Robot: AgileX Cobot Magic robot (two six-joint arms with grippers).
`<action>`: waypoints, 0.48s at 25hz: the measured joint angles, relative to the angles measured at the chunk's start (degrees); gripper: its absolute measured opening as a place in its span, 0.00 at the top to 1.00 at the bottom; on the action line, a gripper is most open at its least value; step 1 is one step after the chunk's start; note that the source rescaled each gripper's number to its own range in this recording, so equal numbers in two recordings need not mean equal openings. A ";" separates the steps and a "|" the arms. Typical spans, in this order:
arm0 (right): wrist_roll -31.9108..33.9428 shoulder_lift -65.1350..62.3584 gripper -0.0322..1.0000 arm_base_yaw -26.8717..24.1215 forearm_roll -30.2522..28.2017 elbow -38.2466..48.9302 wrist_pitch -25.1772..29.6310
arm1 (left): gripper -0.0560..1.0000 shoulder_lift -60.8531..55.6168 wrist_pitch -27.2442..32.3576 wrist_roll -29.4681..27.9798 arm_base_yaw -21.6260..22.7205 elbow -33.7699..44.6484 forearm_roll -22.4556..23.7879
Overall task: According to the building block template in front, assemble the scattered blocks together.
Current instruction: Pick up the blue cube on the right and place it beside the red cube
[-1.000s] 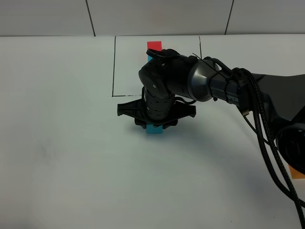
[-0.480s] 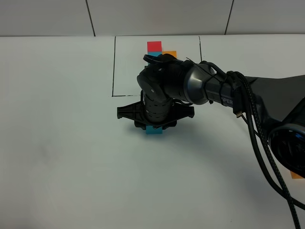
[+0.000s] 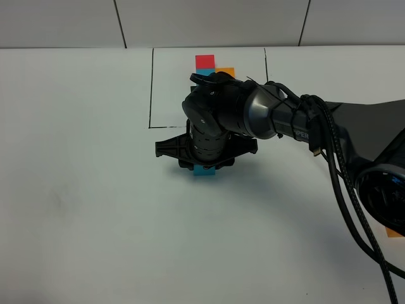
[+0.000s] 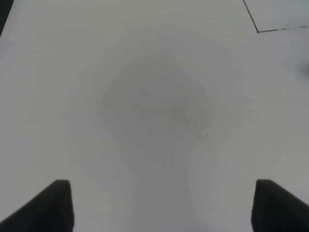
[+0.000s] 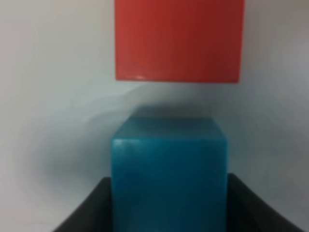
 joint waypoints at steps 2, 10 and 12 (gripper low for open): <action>0.00 0.05 0.77 0.00 -0.57 0.00 -0.37 | 0.27 0.00 0.00 0.00 0.00 0.00 0.00; 0.00 0.48 0.77 0.00 -1.69 -0.07 -1.92 | 0.27 0.00 0.00 0.00 0.00 0.00 0.00; 0.06 0.50 0.77 0.00 -1.89 -0.07 -2.04 | 0.27 0.00 0.00 0.00 0.00 0.00 0.00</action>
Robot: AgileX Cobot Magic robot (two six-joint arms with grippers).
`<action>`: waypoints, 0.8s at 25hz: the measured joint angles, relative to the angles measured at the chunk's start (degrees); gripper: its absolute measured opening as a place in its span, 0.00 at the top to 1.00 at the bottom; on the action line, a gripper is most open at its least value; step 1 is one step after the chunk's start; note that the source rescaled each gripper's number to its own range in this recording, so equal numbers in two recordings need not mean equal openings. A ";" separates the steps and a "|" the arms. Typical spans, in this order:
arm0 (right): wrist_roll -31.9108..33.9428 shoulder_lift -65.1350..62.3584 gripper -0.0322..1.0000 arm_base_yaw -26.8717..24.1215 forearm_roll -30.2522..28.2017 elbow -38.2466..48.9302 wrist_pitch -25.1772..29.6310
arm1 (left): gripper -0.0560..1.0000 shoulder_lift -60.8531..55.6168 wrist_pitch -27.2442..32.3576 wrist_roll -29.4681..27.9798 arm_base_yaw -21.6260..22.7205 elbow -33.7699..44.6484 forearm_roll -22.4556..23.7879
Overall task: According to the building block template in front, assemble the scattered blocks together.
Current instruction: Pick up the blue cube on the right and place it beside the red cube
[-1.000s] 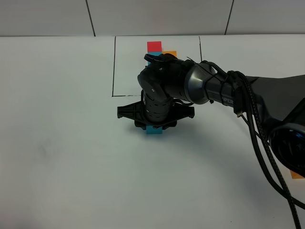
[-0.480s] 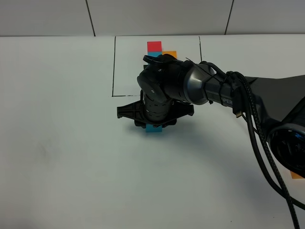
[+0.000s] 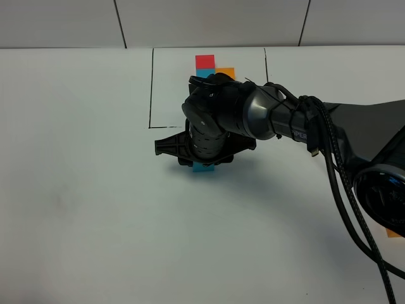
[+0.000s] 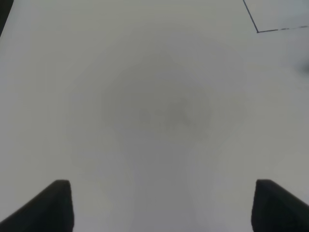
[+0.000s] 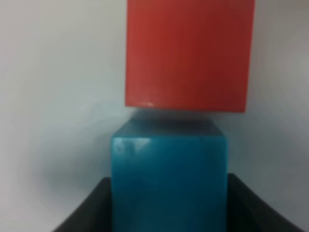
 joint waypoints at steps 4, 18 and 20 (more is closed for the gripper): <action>0.45 0.11 0.77 0.00 -0.26 0.00 -0.24 | 0.27 0.00 0.00 0.00 0.00 0.00 0.00; 1.09 0.15 0.77 0.00 -0.59 0.00 -0.74 | 0.27 0.00 0.00 0.00 0.00 0.00 0.00; 1.16 0.16 0.77 0.00 -0.59 0.00 -0.75 | 0.27 0.00 0.00 0.00 0.00 0.00 0.00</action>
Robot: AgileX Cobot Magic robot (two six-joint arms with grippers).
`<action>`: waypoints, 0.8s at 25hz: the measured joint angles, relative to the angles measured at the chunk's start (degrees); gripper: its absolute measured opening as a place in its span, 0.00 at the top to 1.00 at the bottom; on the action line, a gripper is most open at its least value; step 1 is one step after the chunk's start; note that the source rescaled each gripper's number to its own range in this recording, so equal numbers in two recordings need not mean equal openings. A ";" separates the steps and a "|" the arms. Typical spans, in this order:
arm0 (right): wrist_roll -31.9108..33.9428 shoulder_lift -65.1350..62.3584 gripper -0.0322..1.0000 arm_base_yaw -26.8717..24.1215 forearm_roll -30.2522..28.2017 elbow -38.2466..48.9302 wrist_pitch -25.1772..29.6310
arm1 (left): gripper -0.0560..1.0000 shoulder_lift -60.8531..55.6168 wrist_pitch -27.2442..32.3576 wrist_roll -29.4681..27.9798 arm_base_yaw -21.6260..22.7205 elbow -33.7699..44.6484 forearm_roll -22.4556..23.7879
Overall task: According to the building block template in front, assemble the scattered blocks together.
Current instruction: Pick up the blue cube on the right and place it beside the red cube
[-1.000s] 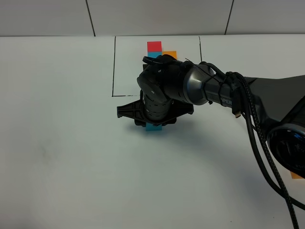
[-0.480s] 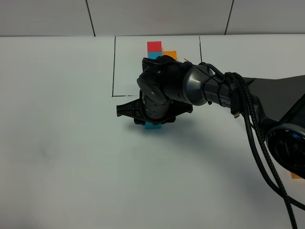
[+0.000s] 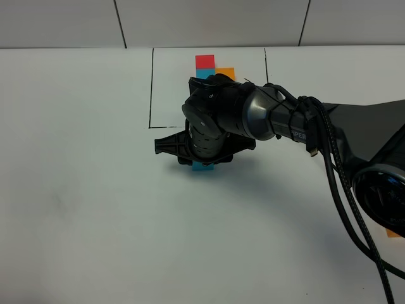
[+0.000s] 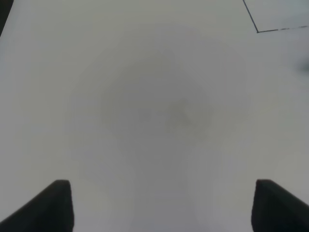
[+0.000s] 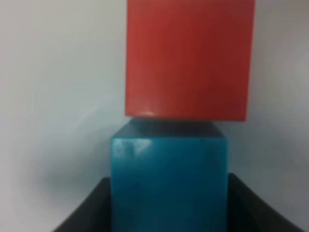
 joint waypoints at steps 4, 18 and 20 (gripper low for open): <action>0.20 0.00 0.77 0.00 -0.20 0.00 0.00 | 0.27 0.00 0.00 0.00 0.00 0.00 0.00; 0.87 0.22 0.77 0.00 -1.86 0.00 -1.04 | 0.27 0.00 0.00 0.00 0.00 0.00 0.00; 2.07 0.22 0.77 -0.05 -1.21 0.00 -1.11 | 0.27 0.00 0.00 0.00 0.00 0.00 0.00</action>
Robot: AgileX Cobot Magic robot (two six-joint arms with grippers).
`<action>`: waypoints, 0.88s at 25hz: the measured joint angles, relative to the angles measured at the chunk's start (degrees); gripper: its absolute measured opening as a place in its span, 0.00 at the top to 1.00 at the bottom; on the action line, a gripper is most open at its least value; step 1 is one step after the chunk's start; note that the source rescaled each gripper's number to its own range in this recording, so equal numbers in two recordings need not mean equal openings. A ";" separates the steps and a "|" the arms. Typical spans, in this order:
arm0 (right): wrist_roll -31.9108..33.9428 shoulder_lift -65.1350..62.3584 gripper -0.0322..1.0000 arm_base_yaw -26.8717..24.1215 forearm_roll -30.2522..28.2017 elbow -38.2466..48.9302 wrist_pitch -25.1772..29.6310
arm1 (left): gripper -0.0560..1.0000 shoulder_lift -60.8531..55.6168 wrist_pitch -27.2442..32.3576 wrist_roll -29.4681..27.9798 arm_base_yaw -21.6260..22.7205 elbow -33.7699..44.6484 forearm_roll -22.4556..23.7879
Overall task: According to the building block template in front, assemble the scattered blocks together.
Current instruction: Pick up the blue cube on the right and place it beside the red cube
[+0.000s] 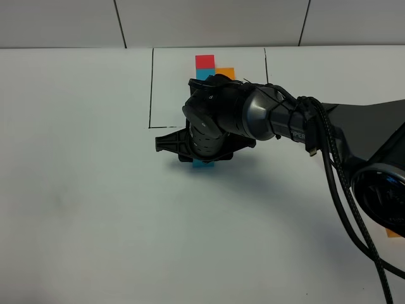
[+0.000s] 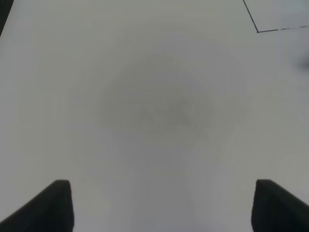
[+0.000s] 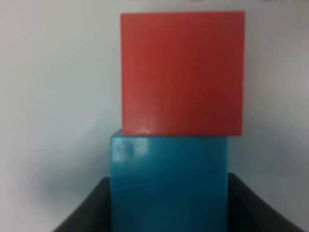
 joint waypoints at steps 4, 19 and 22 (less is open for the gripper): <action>2.30 0.00 0.77 -0.12 0.46 0.00 -0.08 | 0.27 0.00 0.00 0.00 0.00 0.00 0.00; 0.37 0.00 0.77 -0.12 1.59 -0.13 0.91 | 0.27 0.00 0.00 0.00 0.00 0.00 0.00; 0.15 0.00 0.77 -0.12 1.81 -0.31 1.20 | 0.27 0.00 0.00 0.00 0.00 0.00 0.00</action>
